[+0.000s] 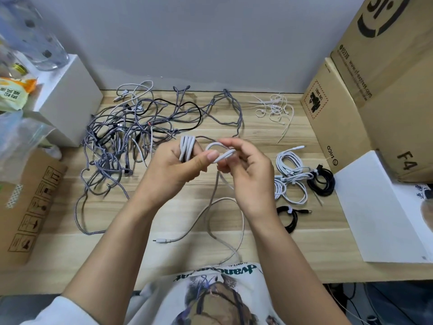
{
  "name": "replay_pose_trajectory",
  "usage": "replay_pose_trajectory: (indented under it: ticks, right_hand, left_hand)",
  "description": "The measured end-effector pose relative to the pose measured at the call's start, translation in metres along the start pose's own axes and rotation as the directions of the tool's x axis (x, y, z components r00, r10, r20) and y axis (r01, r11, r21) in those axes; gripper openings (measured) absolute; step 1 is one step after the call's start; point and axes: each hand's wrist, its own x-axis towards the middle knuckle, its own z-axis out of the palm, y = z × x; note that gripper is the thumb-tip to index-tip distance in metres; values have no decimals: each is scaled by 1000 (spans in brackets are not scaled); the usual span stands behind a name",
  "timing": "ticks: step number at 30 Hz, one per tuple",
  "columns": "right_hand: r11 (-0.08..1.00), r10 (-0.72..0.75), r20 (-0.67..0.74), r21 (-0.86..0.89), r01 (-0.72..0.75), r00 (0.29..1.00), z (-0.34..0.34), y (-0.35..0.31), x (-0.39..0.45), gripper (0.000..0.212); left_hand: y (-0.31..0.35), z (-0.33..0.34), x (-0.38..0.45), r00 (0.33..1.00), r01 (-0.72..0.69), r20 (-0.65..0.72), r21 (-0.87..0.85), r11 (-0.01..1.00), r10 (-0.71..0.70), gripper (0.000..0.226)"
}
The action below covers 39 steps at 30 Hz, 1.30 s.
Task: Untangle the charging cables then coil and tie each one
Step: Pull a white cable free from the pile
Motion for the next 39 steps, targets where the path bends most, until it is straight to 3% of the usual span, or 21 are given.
replay_pose_trajectory:
  ticks: [3,5,7,9,12,17,18,20,22,23,26,28,30,32,34,36,37,39]
  right_hand:
    - [984,8,97,-179,10,995,1,3,4,34]
    - [971,35,240,-239,24,970,2,2,0,30]
    - [987,33,349,-162,26,936,5,-3,-7,18]
    - [999,-12,393,-36,29,919,5,-11,-13,14]
    - [992,-115,299,77,96,947,0,-21,-14,31]
    - [959,-169,17,235,160,985,-13,-31,-6,42]
    - [959,-154,-33,235,158,987,-15,-31,-4,44]
    - [966,-83,-131,232,112,988,-21,-26,2,47]
    - [965,18,-200,259,35,980,-27,-19,7,46]
    - [966,50,-210,257,6,977,-29,-14,9,46]
    - [991,39,-114,135,-24,993,-29,-1,11,43]
    - [999,16,25,28,-17,1000,-25,4,10,39]
    - [996,24,200,-90,-6,979,-21,6,8,37]
    - [984,70,373,-176,-4,925,-17,7,4,36]
    - [979,122,506,-205,-18,854,-13,5,-1,34]
    - [977,148,588,-214,-24,795,-10,1,-6,32]
    - [970,154,605,-243,-3,782,-9,-1,-8,31]
    - [937,160,620,-340,79,768,-7,-8,-11,31]
  left_hand:
    - [9,7,-4,998,-54,42,-26,998,55,29]
    - [13,9,-2,998,-56,-40,-55,997,53,27]
    - [8,4,3,983,-40,-175,42,998,47,34]
    - [-2,-4,8,971,-31,-224,246,969,87,36]
    - [-16,-14,9,991,-46,-93,455,889,98,37]
    - [-23,-17,2,966,30,152,737,675,-208,58]
    - [-22,-18,-1,939,55,202,708,705,-277,53]
    - [-17,-23,-8,837,145,401,493,858,-372,47]
    - [-15,-33,-14,751,272,585,150,951,-307,45]
    - [-15,-37,-16,736,323,638,-37,946,-226,44]
    - [-7,-36,-15,659,387,739,-493,779,140,38]
    - [4,-27,-12,623,455,692,-699,552,364,29]
    - [21,-19,-8,690,470,577,-817,334,437,20]
    - [33,-15,-3,822,404,432,-902,154,371,11]
    - [35,-18,6,914,315,328,-945,91,239,14]
    - [30,-18,16,977,190,202,-971,147,72,22]
    - [25,-15,19,994,109,109,-965,240,-14,26]
    - [14,-4,19,987,3,-82,-851,526,-137,29]
